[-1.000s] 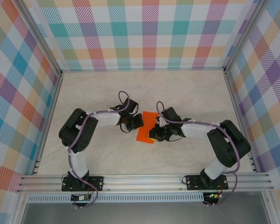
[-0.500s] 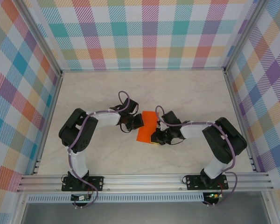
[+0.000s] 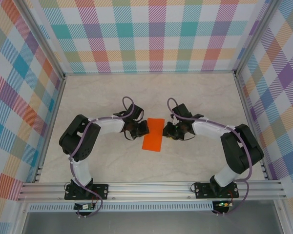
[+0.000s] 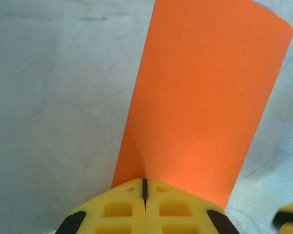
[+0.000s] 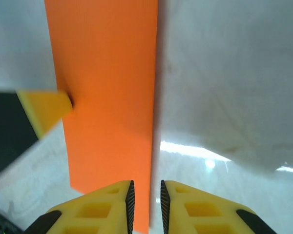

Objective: Fold a paper plane with a square sheet of paper (pick it up from the middle)
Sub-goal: Fold the square sheet of paper in half at the center of the table.

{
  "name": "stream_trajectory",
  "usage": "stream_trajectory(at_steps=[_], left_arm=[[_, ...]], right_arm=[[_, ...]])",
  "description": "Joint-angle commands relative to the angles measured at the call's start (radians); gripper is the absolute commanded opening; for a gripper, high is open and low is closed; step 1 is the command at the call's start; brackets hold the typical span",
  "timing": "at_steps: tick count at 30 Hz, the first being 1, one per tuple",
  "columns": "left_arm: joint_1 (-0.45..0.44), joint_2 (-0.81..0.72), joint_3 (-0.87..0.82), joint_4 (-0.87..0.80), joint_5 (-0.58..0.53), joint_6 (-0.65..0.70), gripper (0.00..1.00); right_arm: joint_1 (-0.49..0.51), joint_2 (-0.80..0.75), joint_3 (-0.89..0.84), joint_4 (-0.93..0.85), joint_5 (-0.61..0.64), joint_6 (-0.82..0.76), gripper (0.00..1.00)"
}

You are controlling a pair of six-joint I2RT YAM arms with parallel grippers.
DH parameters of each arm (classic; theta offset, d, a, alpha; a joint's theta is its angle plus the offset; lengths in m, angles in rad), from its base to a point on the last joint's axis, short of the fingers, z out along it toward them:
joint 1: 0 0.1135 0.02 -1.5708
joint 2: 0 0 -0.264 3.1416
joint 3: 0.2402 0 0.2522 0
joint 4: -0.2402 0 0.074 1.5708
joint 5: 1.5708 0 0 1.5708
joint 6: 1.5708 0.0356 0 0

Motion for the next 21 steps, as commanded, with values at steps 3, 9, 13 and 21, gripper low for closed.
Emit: stream_trajectory(at_steps=[3,9,13,21], left_arm=[[-0.011,-0.081,-0.023,-0.070,-0.008,-0.018,0.00],[-0.011,-0.162,-0.059,-0.097,-0.076,-0.024,0.05],[0.001,-0.202,-0.083,-0.105,-0.099,-0.027,0.12],[0.037,-0.208,-0.090,-0.098,-0.064,-0.030,0.31]], right_arm=[[0.006,0.122,0.093,-0.026,-0.025,0.016,0.25],[0.008,0.199,0.146,-0.001,-0.081,0.000,0.18],[0.008,0.229,0.168,-0.046,-0.070,-0.029,0.17],[0.009,0.265,0.170,-0.076,-0.046,-0.093,0.18]])
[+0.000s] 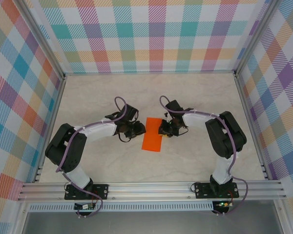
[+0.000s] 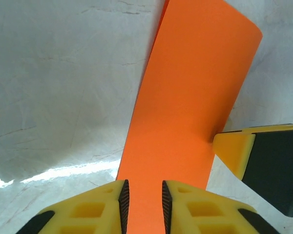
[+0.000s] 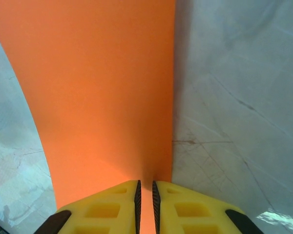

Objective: Fold a paper plane with a square sheet of paper (pick it up from the middle)
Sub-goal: Fold the square sheet of paper in half at the center of the table.

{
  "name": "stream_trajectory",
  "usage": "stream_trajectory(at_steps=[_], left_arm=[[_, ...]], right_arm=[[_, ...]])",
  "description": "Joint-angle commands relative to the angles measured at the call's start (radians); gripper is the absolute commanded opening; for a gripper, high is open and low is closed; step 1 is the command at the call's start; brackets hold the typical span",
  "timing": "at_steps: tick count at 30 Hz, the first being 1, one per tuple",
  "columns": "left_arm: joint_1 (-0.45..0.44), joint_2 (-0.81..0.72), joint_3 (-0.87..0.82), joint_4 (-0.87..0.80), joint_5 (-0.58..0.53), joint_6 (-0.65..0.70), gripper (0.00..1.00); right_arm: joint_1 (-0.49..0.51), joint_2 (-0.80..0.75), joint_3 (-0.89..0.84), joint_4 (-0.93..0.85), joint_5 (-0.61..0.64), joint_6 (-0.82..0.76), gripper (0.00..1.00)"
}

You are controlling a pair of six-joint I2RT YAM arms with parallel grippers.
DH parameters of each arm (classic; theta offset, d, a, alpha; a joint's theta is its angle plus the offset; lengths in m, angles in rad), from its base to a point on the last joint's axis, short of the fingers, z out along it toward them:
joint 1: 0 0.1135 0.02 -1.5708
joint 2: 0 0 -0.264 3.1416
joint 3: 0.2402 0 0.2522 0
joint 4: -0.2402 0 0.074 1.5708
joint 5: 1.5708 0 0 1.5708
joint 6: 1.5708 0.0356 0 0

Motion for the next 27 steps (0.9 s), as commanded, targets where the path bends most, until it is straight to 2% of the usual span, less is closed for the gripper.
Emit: stream_trajectory(at_steps=[1,4,9,22,27], left_arm=[[0.023,-0.013,-0.010,-0.022,0.013,-0.003,0.34],[0.028,0.005,-0.009,-0.012,0.033,-0.009,0.43],[0.036,0.049,-0.006,0.016,0.076,-0.021,0.48],[0.036,0.108,-0.008,0.052,0.139,-0.029,0.49],[0.037,0.120,-0.002,0.059,0.162,-0.028,0.45]], right_arm=[[0.005,0.030,0.008,-0.028,-0.005,-0.064,0.18],[0.005,0.031,0.017,-0.017,-0.028,-0.108,0.19],[0.003,0.042,0.041,-0.028,-0.052,-0.191,0.19],[-0.003,0.057,0.043,-0.011,-0.059,-0.226,0.19],[-0.004,0.060,0.037,-0.009,-0.053,-0.221,0.20]])
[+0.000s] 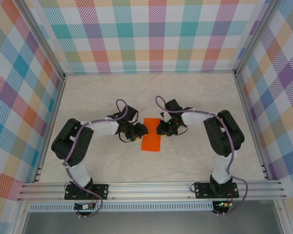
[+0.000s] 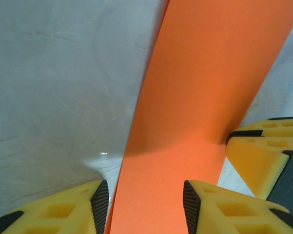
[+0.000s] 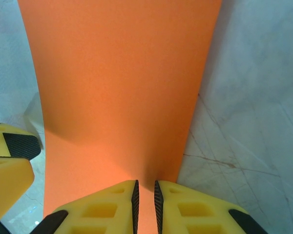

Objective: Fold a paper plane with a square sheet of paper (pick it up from the middle)
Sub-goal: Fold the square sheet of paper in half at the center of the table.

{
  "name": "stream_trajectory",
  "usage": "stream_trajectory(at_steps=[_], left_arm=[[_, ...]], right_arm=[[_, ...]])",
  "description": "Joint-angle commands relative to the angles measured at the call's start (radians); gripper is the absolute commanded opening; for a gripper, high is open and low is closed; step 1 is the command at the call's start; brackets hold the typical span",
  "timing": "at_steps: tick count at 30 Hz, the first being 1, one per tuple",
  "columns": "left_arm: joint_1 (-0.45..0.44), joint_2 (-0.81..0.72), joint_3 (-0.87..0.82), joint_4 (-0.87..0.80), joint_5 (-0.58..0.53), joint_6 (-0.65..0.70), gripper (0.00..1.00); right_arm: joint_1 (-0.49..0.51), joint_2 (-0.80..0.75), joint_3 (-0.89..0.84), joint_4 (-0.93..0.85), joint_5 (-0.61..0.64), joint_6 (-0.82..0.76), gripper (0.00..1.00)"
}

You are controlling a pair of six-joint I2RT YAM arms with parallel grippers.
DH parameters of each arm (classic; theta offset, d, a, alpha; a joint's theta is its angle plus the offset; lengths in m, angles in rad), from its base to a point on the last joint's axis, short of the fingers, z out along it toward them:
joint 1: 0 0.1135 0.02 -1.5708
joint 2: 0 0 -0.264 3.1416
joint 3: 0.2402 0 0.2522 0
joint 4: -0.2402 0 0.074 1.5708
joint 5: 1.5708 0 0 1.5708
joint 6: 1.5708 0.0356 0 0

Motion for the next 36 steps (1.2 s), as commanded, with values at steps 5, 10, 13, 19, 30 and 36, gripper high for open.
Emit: stream_trajectory(at_steps=[5,10,13,19,30,36], left_arm=[[0.009,0.032,0.000,0.017,0.040,-0.007,0.43],[0.009,0.044,-0.003,0.040,0.067,-0.011,0.41],[0.009,0.042,-0.012,0.070,0.088,-0.027,0.39],[0.009,0.027,-0.022,0.084,0.086,-0.038,0.38],[0.009,-0.117,-0.068,-0.010,-0.006,-0.054,0.47],[0.003,-0.210,-0.190,0.063,0.038,-0.144,0.52]], right_arm=[[-0.002,0.030,0.004,-0.004,0.002,-0.013,0.20],[-0.002,0.029,0.001,0.003,0.003,-0.008,0.20],[-0.004,0.029,-0.003,0.007,0.008,-0.006,0.20],[-0.005,0.030,-0.015,0.018,0.010,0.006,0.21],[-0.008,0.025,-0.022,0.036,0.005,0.030,0.21],[-0.008,0.022,-0.022,0.026,0.018,0.029,0.21]])
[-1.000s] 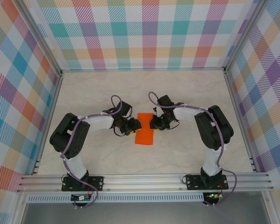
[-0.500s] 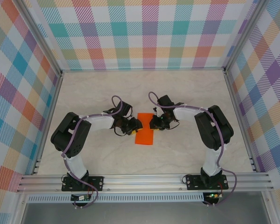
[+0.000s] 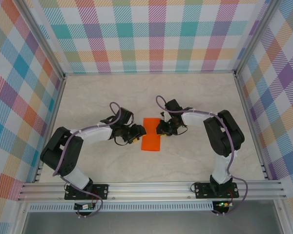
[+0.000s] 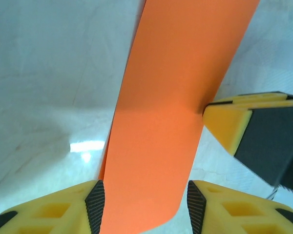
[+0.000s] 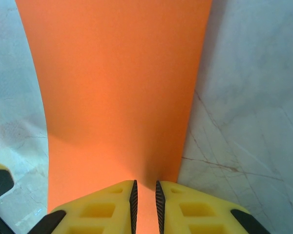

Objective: Fold a paper plane with a square sheet of paper (pick it up from the middle)
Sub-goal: Fold the triangle a second time at the center of the table.

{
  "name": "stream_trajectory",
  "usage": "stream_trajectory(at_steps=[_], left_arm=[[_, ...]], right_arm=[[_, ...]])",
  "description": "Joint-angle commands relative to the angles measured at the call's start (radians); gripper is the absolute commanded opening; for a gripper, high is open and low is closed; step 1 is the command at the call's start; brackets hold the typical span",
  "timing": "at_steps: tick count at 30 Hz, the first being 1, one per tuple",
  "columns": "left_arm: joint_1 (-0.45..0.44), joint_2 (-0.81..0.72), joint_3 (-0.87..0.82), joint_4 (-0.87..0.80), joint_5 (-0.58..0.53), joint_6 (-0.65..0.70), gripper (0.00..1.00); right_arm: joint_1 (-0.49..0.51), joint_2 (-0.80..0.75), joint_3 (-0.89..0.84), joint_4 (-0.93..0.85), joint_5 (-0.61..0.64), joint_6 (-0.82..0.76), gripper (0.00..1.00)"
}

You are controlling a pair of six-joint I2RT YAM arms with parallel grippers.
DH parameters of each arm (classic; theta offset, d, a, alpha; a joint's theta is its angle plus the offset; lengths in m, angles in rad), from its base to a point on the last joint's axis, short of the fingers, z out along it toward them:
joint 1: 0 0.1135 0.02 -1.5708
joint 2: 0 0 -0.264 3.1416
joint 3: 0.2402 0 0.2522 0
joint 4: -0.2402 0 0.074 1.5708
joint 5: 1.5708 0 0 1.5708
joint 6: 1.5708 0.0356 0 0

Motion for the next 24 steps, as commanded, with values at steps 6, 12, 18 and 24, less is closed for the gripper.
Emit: stream_trajectory(at_steps=[6,12,18,24], left_arm=[[-0.028,-0.050,-0.100,0.057,0.058,-0.109,0.53],[-0.037,-0.039,-0.116,0.107,0.069,-0.125,0.54],[-0.039,-0.006,-0.103,0.119,0.090,-0.122,0.53],[-0.038,0.012,-0.103,0.115,0.088,-0.117,0.53]], right_arm=[[-0.004,0.027,-0.017,0.003,0.026,-0.002,0.21],[-0.004,0.027,-0.017,0.001,0.028,0.000,0.21],[-0.004,0.027,-0.014,-0.004,0.031,0.000,0.21],[-0.004,0.027,-0.013,-0.005,0.032,0.003,0.21]])
